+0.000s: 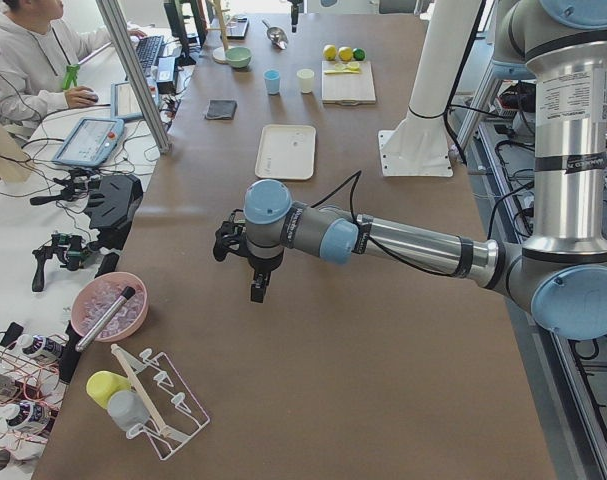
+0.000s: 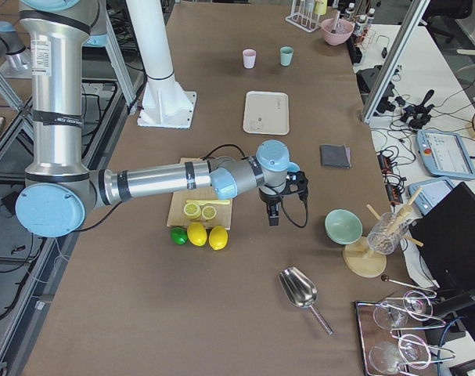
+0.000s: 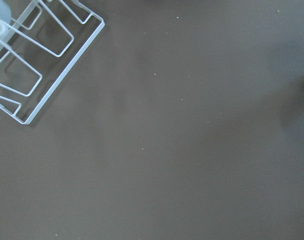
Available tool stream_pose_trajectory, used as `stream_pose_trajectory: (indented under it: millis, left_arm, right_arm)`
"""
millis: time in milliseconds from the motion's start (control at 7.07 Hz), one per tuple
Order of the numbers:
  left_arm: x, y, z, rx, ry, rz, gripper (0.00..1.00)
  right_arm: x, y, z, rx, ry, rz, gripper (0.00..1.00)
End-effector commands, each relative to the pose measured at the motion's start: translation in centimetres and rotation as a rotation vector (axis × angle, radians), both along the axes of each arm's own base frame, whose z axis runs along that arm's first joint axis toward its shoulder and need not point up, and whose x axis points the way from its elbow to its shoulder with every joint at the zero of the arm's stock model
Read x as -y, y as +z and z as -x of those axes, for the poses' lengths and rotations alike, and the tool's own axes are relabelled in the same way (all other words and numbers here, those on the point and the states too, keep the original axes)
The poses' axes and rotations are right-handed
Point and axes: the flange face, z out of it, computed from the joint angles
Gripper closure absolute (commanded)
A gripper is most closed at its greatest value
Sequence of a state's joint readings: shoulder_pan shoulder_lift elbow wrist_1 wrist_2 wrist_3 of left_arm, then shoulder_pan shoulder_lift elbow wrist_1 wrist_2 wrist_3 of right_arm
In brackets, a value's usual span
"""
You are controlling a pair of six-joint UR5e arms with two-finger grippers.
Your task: Place all cups on tray
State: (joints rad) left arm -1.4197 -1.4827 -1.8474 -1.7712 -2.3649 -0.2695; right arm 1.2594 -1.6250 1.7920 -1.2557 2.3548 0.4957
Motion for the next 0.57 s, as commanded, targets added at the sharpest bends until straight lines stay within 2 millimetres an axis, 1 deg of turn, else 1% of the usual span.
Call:
stream_pose_trajectory:
  millis: [0,142,283,425]
  left_arm:
    - [0.1,-1.5,-5.3,-0.026,-0.067,0.052,0.02]
    - [-0.2,-2.0,-8.0,-0.047,-0.062,0.078,0.02]
    - [-0.9,-3.8,-11.1,-0.066,-0.066,0.096,0.03]
    - [-2.1,-5.7,-14.7,-0.057,-0.067,0.106,0.03]
  right_arm:
    - [-1.5,-3.2,5.7,0.039,-0.001,0.048,0.02]
    - [-2.2,-4.5,8.0,0.032,-0.002,0.058,0.03]
    - [-2.7,-4.6,9.9,0.010,-0.017,0.049,0.05]
    - [-2.9,-5.0,11.3,0.013,-0.041,0.042,0.06]
